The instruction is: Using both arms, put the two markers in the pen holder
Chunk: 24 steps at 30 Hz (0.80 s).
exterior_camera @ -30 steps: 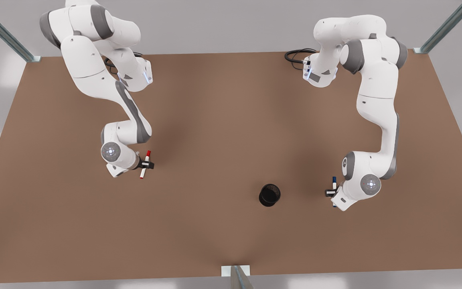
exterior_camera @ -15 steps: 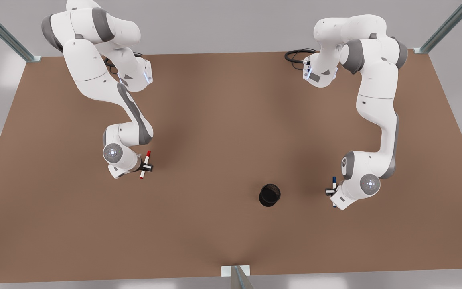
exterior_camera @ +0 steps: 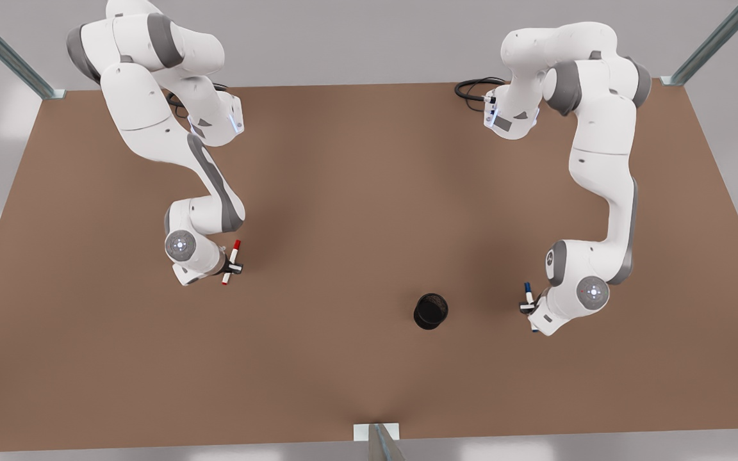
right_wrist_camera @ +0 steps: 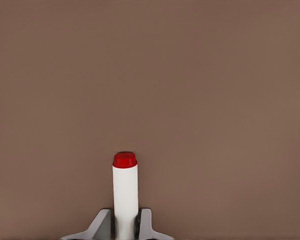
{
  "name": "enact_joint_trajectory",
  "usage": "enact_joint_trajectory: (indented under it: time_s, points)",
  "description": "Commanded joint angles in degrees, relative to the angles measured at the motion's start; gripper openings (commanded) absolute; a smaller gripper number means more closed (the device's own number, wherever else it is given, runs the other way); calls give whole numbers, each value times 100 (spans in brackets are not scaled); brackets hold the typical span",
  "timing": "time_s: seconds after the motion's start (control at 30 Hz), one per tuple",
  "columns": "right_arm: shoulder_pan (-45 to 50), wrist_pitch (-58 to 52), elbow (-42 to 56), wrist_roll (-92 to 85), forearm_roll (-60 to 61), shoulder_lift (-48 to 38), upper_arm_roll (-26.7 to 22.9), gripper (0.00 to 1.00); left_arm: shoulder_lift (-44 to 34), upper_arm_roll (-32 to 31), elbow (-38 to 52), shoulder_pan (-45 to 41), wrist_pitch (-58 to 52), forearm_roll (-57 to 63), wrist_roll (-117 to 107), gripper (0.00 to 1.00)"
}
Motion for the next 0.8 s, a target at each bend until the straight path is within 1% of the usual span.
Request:
enact_joint_trajectory:
  time_s: [0.0,0.07,0.13,0.23,0.3,0.33,0.37,0.4,0.43,0.47,0.5,0.53,0.57,0.6,0.63,0.67,0.7,0.73,0.77]
  points:
    - [8,-22,11,46,-1,10,0,37,-82,-1,4,-49,-24,-109,-958,25]
    - [8,-31,11,46,-1,1,0,32,-408,-1,4,-251,-200,-100,-2065,25]
    - [-1,-75,11,46,-1,-34,0,31,-469,-1,74,-401,-349,-92,-2779,25]
    - [-1,-110,19,46,-1,-34,0,29,-478,-62,610,-577,-921,-74,-3841,25]
    - [-1,-110,46,46,-1,-8,0,29,-469,-53,1120,-981,-1290,-4,-5142,25]
    - [-1,-110,55,46,-10,-8,0,29,-469,-71,1559,-1060,-1817,321,-5793,25]
    - [-1,-110,55,46,-1,-8,0,29,-487,-53,1753,-1218,-1984,436,-6285,25]
    - [8,-110,55,46,-1,-8,0,29,-610,139,1771,-1516,-1993,410,-6671,25]
    - [-1,-110,55,46,-1,-8,0,29,-680,674,1771,-2042,-1993,392,-7172,25]
    - [-1,-110,55,46,-1,-8,0,29,-724,1396,1797,-2790,-1984,383,-7885,25]
    - [8,-110,55,46,-1,-8,0,29,-724,2283,1859,-3652,-1993,348,-8289,25]
    - [-1,-110,55,46,-1,-8,0,29,-681,2995,1859,-4311,-1984,111,-8544,25]
    - [-1,-110,55,46,-1,-8,0,29,-487,3426,1929,-4698,-1932,111,-8791,25]
    - [-1,-110,55,46,-10,-8,0,29,-250,3655,2254,-4822,-1932,128,-8984,25]
    - [8,-110,55,46,-1,1,0,29,-109,3989,2351,-5076,-1932,155,-9098,25]
    - [8,-110,55,46,-1,10,0,29,84,4393,2351,-5410,-1827,155,-9598,25]
    - [-1,-110,55,46,-10,18,0,29,356,4938,2325,-5902,-1721,199,-10030,25]
    - [-1,-110,63,46,-10,27,0,29,594,5228,2325,-6140,-1712,199,-10276,25]
    - [8,-110,72,46,-10,36,0,29,700,5247,2342,-6211,-1694,286,-10539,25]
